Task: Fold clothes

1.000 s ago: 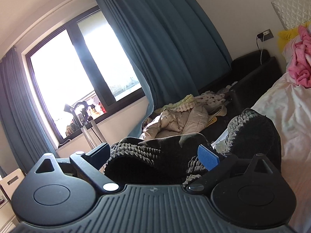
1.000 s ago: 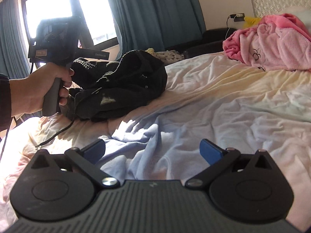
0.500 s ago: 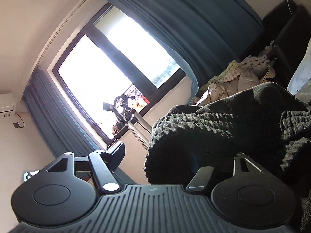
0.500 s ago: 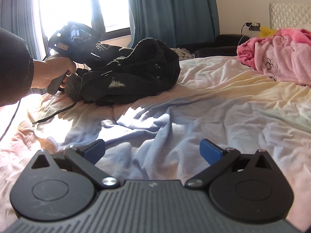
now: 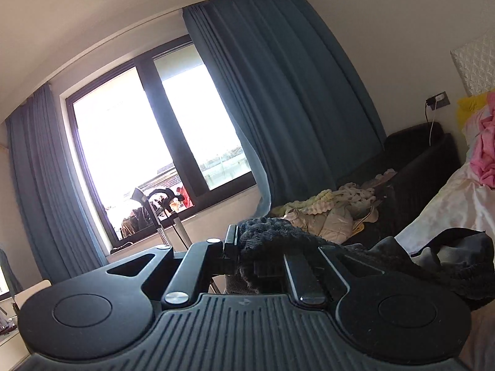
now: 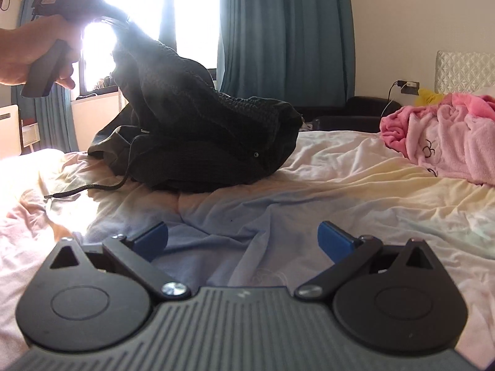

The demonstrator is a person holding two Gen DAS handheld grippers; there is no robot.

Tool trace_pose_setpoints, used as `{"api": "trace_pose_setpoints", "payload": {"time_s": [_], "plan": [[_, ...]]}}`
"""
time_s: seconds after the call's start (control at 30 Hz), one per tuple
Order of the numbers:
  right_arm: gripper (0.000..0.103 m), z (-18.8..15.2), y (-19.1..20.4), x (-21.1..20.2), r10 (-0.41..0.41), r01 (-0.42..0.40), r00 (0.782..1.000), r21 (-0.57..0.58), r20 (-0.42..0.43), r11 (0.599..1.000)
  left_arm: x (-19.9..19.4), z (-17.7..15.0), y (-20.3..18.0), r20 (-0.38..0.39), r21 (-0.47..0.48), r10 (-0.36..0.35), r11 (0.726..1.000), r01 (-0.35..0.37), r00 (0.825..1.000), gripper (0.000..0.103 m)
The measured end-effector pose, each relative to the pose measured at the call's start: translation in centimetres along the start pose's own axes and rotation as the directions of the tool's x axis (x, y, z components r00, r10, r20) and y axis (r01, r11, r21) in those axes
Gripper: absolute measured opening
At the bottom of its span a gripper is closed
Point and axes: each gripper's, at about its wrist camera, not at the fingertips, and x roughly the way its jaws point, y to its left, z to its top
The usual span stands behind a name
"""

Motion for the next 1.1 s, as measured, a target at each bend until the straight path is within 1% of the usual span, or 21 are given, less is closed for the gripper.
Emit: {"api": "trace_pose_setpoints", "payload": {"time_s": [0.07,0.17,0.23,0.3,0.43,0.53,0.6,0.67,0.7,0.73,0.8,0.83,0.9,0.93,0.97,1.0,1.03,1.07,1.1], "plan": [[0.103,0.4,0.2,-0.8,0.009,-0.009,1.000,-0.010,0.023,1.000,-3.6,0.3,1.5,-0.011,-0.027,-0.028,0.999,0.028,1.000,0.010],[0.103,0.9,0.7,-2.0,0.018,-0.017,0.999,-0.032,0.044,0.999,-8.0,0.1,3.8,-0.045,-0.078,-0.057,0.995,0.054,0.997,0.010],[0.103,1.0,1.3,-2.6,0.055,-0.053,0.998,-0.059,0.039,0.997,-10.1,-0.2,4.7,-0.074,-0.100,-0.066,0.993,0.058,0.995,0.010],[0.102,0.7,2.5,-3.2,0.119,-0.117,0.993,-0.086,0.023,0.989,-11.8,-0.7,5.5,-0.100,-0.113,-0.068,0.992,0.056,0.993,0.010],[0.102,0.0,5.1,-4.1,0.251,-0.251,0.968,-0.160,-0.017,0.955,-13.7,-1.1,6.7,-0.114,-0.110,-0.062,0.993,0.049,0.992,0.010],[0.102,-0.6,7.3,-3.7,0.281,-0.285,0.959,-0.219,-0.050,0.933,-14.3,-1.1,7.0,-0.115,-0.094,-0.062,0.994,0.051,0.991,0.010],[0.102,-1.0,8.3,-2.4,0.275,-0.284,0.959,-0.225,-0.072,0.932,-14.2,-1.2,6.9,-0.119,-0.091,-0.059,0.995,0.049,0.991,0.010],[0.098,-1.3,9.4,-1.2,0.269,-0.284,0.959,-0.230,-0.093,0.931,-13.9,-1.6,6.8,-0.125,-0.101,-0.049,0.994,0.036,0.991,0.010],[0.090,-1.4,9.8,-0.4,0.263,-0.281,0.959,-0.223,-0.107,0.934,-13.8,-1.8,6.7,-0.131,-0.106,-0.041,0.994,0.027,0.991,0.010],[0.075,-1.3,9.8,0.6,0.245,-0.266,0.960,-0.170,-0.135,0.949,-13.5,-2.1,6.7,-0.140,-0.109,-0.036,0.994,0.020,0.990,0.010],[0.065,-1.2,9.6,2.2,0.212,-0.228,0.964,-0.092,-0.161,0.969,-13.2,-2.5,6.4,-0.143,-0.098,-0.031,0.995,0.017,0.989,0.010],[0.064,-1.2,9.6,2.8,0.199,-0.213,0.966,-0.068,-0.168,0.975,-13.0,-2.7,6.4,-0.141,-0.095,-0.027,0.995,0.014,0.990,0.010],[0.064,-1.7,10.0,3.7,0.195,-0.212,0.964,-0.079,-0.179,0.974,-12.4,-3.3,6.3,-0.143,-0.098,-0.019,0.995,0.004,0.990,0.010],[0.066,-1.9,10.3,4.2,0.193,-0.212,0.963,-0.088,-0.188,0.973,-12.1,-3.5,6.2,-0.151,-0.101,-0.016,0.995,0.000,0.988,0.010],[0.066,-2.2,10.8,4.8,0.189,-0.215,0.959,-0.111,-0.211,0.970,-11.6,-3.8,6.2,-0.162,-0.105,-0.011,0.994,-0.006,0.987,0.010],[0.065,-2.5,11.1,5.2,0.185,-0.216,0.957,-0.122,-0.224,0.969,-10.9,-4.1,6.1,-0.178,-0.114,-0.004,0.993,-0.017,0.984,0.010],[0.060,-2.5,11.0,5.3,0.187,-0.214,0.960,-0.116,-0.209,0.970,-10.4,-4.4,6.1,-0.192,-0.128,0.002,0.991,-0.027,0.981,0.010],[0.051,-2.3,10.7,5.1,0.177,-0.199,0.967,-0.109,-0.181,0.974,-10.0,-4.7,6.1,-0.203,-0.144,0.008,0.989,-0.038,0.979,0.010],[0.027,-2.1,10.5,4.9,0.167,-0.184,0.974,-0.102,-0.154,0.978,-9.6,-4.9,6.3,-0.207,-0.166,0.014,0.985,-0.050,0.978,0.010]]}}
